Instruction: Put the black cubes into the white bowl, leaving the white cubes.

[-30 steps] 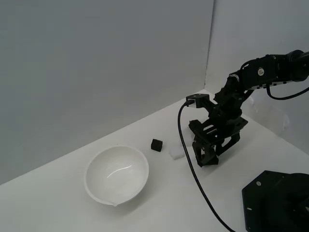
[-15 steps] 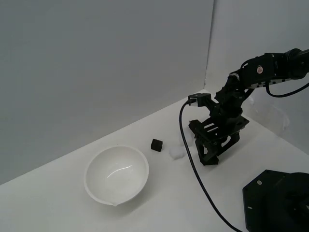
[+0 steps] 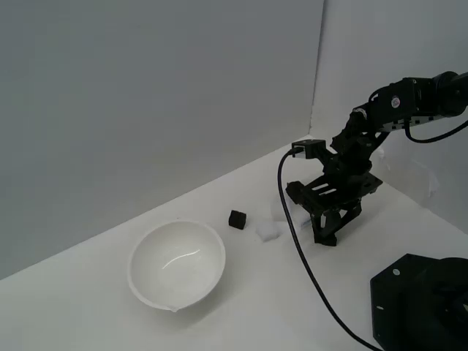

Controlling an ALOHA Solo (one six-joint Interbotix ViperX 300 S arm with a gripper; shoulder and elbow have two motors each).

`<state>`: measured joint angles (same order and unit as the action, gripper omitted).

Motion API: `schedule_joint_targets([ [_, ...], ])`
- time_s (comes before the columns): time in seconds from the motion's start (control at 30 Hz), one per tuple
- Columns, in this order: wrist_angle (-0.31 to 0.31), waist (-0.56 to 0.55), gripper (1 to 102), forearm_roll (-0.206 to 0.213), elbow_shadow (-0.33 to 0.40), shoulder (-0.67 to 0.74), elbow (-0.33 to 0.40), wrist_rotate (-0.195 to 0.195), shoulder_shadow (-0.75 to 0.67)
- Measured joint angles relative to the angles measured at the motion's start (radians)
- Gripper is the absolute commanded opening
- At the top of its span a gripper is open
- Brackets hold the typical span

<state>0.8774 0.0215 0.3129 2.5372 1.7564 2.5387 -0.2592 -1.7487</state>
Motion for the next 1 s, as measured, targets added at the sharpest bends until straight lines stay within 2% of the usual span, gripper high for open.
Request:
schedule_joint_targets([
  [0.03, 0.003, -0.003, 2, 0.000, 0.002, 0.000, 0.002, 0.000, 0.000],
  [0.27, 0.038, -0.017, 3, 0.000, 0.014, 0.041, 0.012, 0.000, -0.043],
  [0.67, 0.100, -0.020, 3, 0.000, 0.005, 0.305, 0.003, 0.000, -0.305],
  [0.93, 0.103, -0.038, 3, 0.038, -0.037, 0.457, -0.040, -0.003, -0.462],
  [1.0, 0.103, -0.066, 3, 0.052, -0.054, 0.472, -0.057, 0.009, -0.477],
])
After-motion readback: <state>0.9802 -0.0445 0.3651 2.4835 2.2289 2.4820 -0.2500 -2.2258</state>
